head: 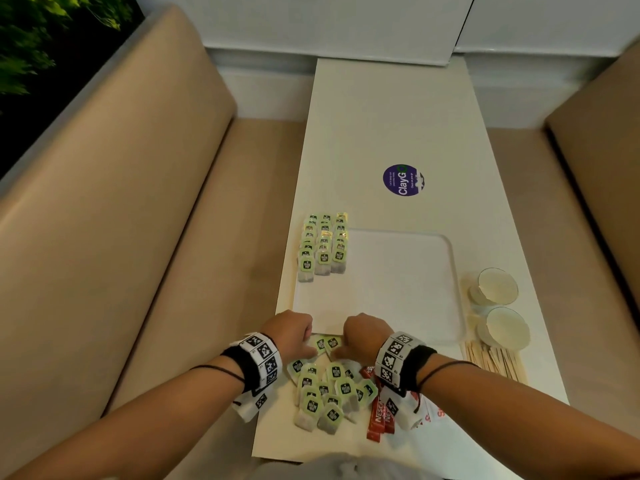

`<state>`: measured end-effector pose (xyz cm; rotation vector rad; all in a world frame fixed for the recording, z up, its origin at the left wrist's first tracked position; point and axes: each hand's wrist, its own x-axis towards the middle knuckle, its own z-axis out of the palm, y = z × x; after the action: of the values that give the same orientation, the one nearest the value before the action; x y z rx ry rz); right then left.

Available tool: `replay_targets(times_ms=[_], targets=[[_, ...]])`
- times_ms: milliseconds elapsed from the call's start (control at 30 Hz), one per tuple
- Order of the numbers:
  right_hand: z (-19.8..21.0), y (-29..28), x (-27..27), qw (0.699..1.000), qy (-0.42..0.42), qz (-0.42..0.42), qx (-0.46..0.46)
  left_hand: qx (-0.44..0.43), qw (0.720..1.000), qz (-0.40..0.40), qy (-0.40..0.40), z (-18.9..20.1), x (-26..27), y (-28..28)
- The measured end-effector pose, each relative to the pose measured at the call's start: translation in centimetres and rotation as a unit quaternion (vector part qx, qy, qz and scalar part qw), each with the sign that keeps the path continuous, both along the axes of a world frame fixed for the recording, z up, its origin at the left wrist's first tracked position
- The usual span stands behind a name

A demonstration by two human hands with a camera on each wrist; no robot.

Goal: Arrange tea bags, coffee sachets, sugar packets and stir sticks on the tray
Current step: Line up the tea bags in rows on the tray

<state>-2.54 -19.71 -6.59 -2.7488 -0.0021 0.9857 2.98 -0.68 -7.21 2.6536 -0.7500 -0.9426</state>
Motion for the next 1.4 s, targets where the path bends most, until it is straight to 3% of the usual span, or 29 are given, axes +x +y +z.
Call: replay_targets(times_ms=[200,333,467,600,767,933,1100,1233,1400], targets=[[-0.2,0.3,-0.7,1.0,-0.008,0.021,0.01,0.025,1.0,-0.017,0.005,0.0,-0.7,-1.1],[-0.2,-0.5,-1.2,1.0,-0.013,0.008,0.019,0.029,1.0,-0.004,0.004,-0.3,-1.1,-1.3],[-0.4,-1.7,-1.8,0.999,-0.014,-0.011,0.034,0.061,0.997,-0.039,-0.022,0.1,-1.3,-1.8],[-0.3,-2.6,-2.5,0.997,-0.006,-0.029,0.072,0.065,0.997,-0.033,0.006,0.0,-1.1,-2.0],[-0.1,-4.0,-2.7,0.983,-0.006,-0.059,0.172,-0.002,0.996,0.043,0.072,-0.1,-0.5,-1.9],[0.9,-4.1,-2.2,0.958,-0.038,-0.115,0.258,-0.095,0.989,0.06,0.101,0.6,0.4,-1.9],[1.4,-3.2,-1.5,0.945,-0.074,-0.144,0.285,-0.2,0.942,0.138,0.231,1.3,0.4,-2.0],[1.3,-2.7,-1.6,0.952,-0.075,-0.137,0.264,-0.238,0.924,0.179,0.239,1.5,-0.2,-2.2],[1.5,-2.3,-2.1,0.958,-0.045,-0.113,0.261,-0.228,0.939,0.175,0.19,1.2,-0.7,-1.9]])
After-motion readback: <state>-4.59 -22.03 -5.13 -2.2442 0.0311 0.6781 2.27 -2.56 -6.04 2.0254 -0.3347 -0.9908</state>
